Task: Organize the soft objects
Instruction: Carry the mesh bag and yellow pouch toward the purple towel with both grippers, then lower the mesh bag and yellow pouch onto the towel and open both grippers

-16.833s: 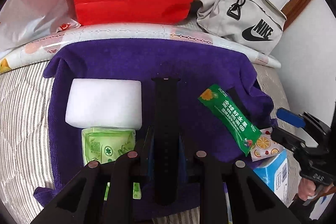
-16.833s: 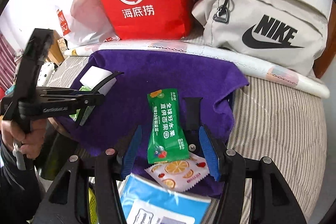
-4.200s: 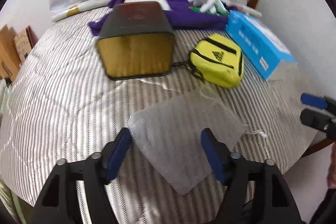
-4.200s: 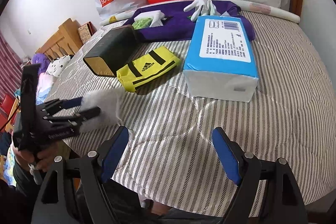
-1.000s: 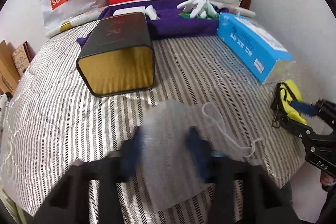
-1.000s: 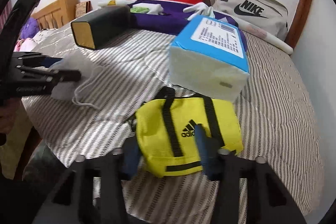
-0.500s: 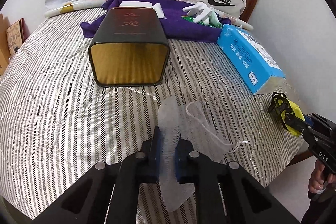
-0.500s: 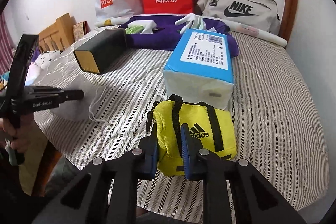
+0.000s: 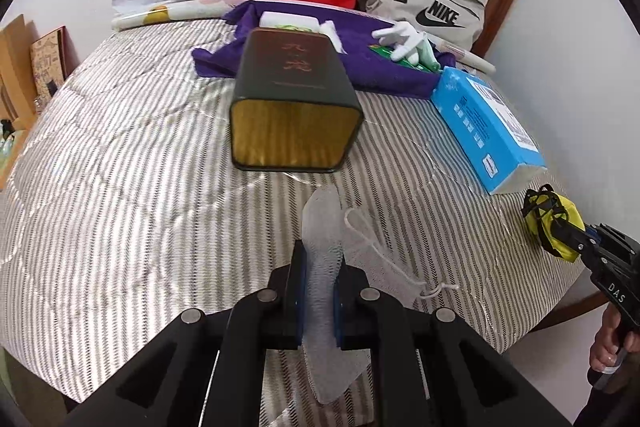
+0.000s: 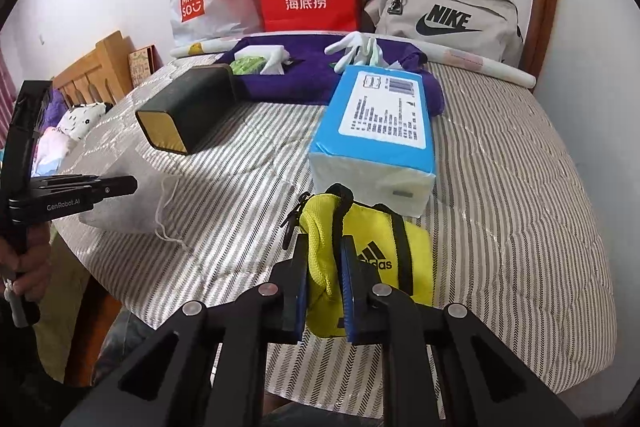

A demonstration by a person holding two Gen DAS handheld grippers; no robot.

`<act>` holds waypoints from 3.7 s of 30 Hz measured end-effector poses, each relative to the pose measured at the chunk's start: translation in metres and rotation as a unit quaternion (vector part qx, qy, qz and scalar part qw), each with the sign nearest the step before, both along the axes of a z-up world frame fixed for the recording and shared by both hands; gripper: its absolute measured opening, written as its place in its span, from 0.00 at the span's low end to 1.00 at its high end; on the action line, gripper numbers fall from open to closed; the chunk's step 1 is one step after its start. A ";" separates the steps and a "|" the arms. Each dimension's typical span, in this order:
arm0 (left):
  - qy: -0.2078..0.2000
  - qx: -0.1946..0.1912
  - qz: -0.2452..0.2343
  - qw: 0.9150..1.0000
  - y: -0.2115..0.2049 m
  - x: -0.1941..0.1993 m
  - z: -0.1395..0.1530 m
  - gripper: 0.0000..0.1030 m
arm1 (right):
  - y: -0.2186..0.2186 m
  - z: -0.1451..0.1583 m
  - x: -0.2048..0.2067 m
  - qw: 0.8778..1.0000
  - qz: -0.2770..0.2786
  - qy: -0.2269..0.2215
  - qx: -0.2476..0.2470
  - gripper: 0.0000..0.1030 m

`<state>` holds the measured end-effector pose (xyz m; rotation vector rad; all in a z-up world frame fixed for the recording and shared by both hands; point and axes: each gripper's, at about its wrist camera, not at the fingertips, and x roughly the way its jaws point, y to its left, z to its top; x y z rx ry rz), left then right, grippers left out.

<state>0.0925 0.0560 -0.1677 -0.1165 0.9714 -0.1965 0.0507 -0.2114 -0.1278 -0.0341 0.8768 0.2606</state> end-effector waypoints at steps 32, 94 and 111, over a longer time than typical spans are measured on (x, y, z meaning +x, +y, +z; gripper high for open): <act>-0.058 -0.045 -0.001 0.997 0.001 0.028 0.093 0.10 | -0.002 0.102 0.031 0.996 0.041 -0.079 0.029 0.11; -0.020 -0.045 -0.020 0.999 -0.032 0.258 0.073 0.10 | 0.030 -0.003 0.293 0.989 0.094 0.071 0.087 0.50; 0.005 -0.020 -0.043 0.999 -0.055 0.287 0.042 0.15 | 0.008 0.024 0.264 0.995 0.063 0.027 0.073 0.52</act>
